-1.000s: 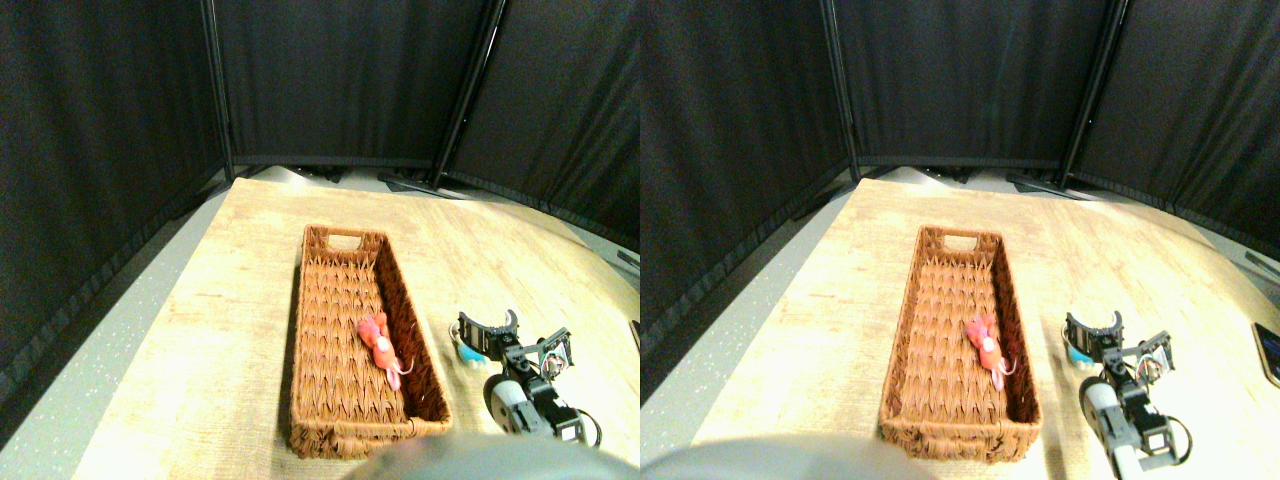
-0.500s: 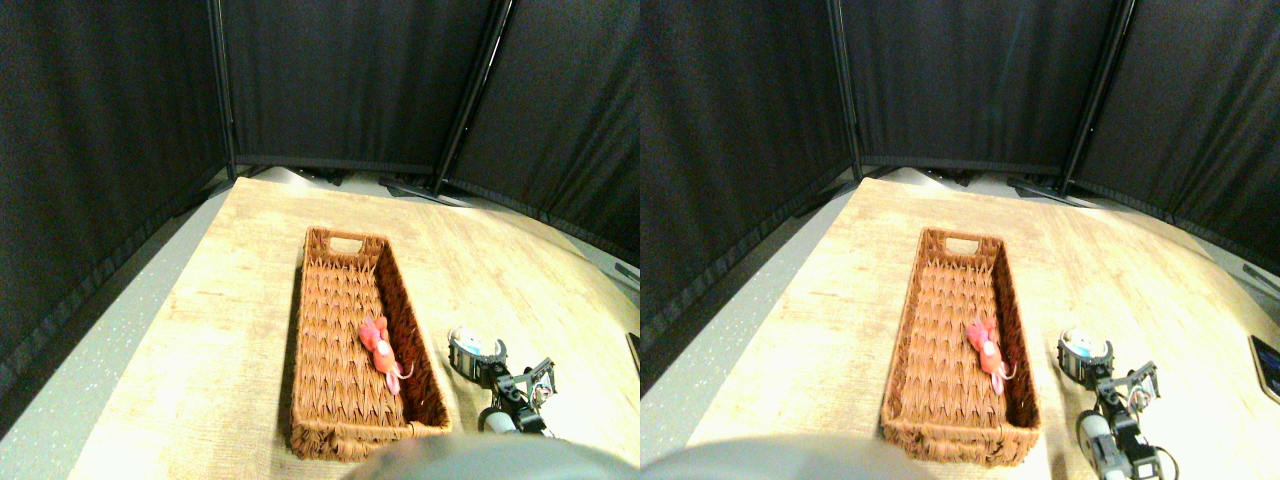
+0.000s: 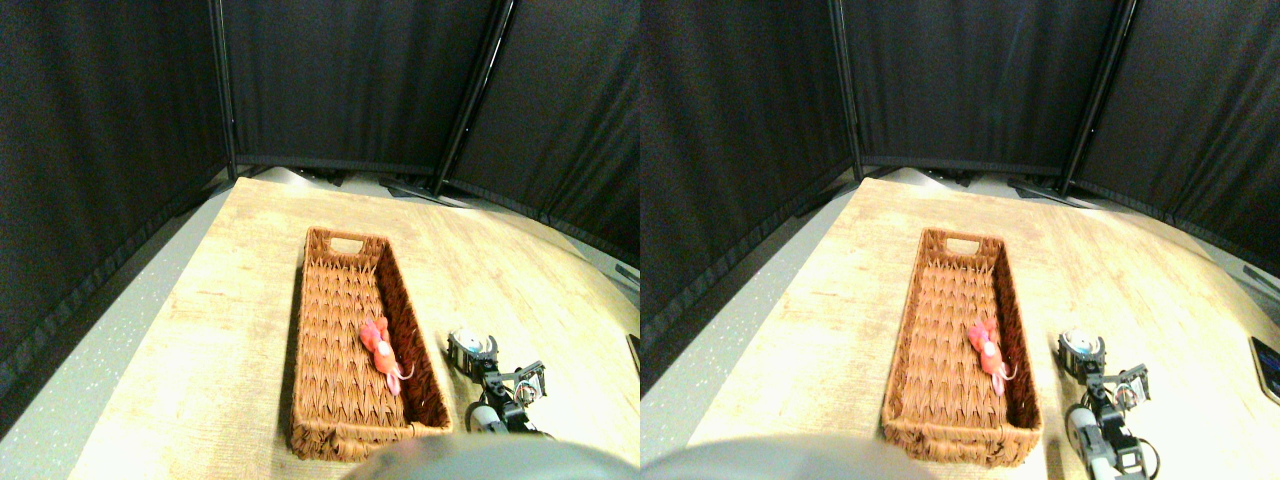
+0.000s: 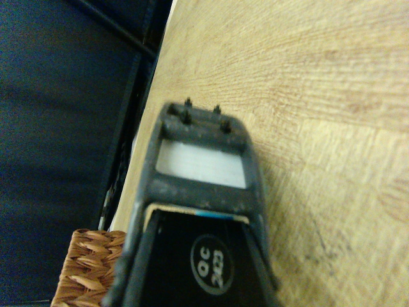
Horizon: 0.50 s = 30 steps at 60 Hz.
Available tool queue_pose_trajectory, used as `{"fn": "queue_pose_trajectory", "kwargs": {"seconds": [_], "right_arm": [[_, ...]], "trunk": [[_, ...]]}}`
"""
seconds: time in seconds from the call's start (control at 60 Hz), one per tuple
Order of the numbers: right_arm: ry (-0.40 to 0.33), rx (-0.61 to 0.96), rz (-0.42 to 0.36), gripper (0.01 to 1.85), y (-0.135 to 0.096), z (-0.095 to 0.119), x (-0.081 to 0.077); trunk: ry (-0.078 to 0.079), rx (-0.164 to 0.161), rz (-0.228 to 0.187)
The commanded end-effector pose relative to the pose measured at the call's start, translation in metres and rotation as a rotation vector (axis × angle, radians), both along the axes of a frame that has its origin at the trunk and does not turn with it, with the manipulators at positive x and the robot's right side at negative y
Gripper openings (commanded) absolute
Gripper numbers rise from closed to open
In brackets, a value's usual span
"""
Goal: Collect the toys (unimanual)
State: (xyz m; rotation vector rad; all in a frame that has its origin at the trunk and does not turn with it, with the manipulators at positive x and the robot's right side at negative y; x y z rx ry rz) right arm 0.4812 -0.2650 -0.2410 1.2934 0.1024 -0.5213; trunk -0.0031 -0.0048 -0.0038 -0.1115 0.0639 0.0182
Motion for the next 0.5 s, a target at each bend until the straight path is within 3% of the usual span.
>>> {"fn": "queue_pose_trajectory", "kwargs": {"seconds": [0.017,0.133,0.25,0.4,0.5], "right_arm": [[-0.032,-0.023,-0.009,0.23,-0.002,0.003,0.001],[-0.045,-0.05,0.009,0.06,-0.001,0.006,0.002],[-0.038,-0.184,-0.034,0.06,0.001,0.01,0.002],[-0.042,-0.131,-0.04,0.06,0.001,0.016,0.004],[-0.084,-0.121,-0.038,0.06,0.004,0.026,0.006]], "trunk": [[0.018,-0.017,0.004],[0.019,-0.014,0.002],[0.02,-0.011,0.001],[0.022,-0.009,-0.002],[0.02,-0.008,-0.002]]}}
